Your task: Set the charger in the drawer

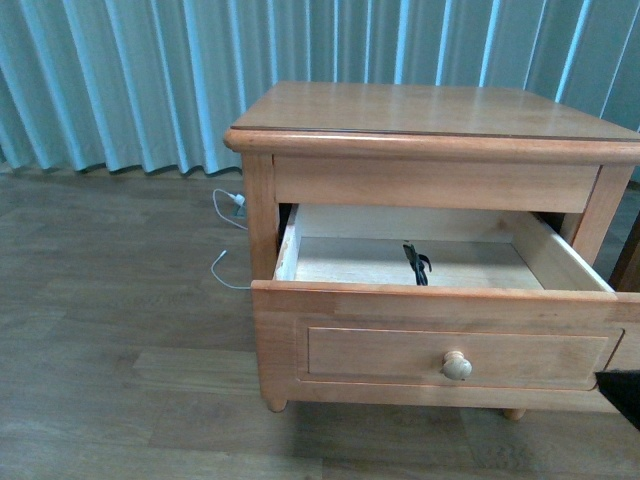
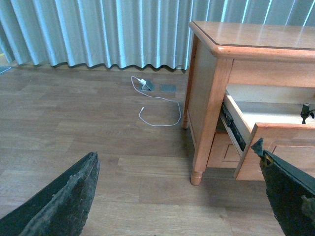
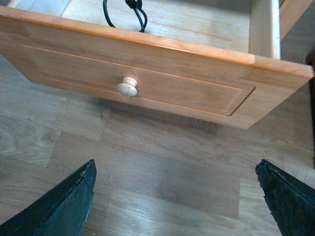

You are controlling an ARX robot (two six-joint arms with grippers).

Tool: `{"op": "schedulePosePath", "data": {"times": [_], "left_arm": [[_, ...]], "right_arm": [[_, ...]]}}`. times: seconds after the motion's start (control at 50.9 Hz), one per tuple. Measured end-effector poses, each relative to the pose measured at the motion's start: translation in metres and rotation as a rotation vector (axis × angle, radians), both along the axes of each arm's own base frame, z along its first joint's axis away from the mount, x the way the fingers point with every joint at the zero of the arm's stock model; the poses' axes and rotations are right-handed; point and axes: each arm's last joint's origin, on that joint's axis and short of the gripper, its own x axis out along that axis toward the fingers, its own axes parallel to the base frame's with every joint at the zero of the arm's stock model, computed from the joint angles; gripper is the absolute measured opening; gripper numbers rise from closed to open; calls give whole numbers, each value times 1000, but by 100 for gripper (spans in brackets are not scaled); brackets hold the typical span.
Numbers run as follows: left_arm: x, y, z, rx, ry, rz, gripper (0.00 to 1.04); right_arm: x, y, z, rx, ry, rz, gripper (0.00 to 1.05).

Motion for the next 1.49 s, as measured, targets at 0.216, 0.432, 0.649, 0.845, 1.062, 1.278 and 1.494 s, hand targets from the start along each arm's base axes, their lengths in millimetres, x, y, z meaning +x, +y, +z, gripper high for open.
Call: {"op": "schedulePosePath", "data": {"times": [0.216,0.432,0.649,0.845,1.062,1.278,1.494], "left_arm": [[0,0,0,0,0,0,99],[0,0,0,0,0,0,99],[0,0,0,0,0,0,99],[0,0,0,0,0,0,99],[0,0,0,0,0,0,99],[0,0,0,0,0,0,99],[0,0,0,0,0,0,99]], "right_arm": [[39,25,-24,27,105,-62,97],[68,46,-36,46,119,-124,97],[92,62,-36,75,43,-214,97],[108,70,-44,102,22,-254,97],[133,77,-53,163,-24,-270,97],[162,77,-55,225,-124,-282,97],[190,75,-61,265,-174,-279,97]]}}
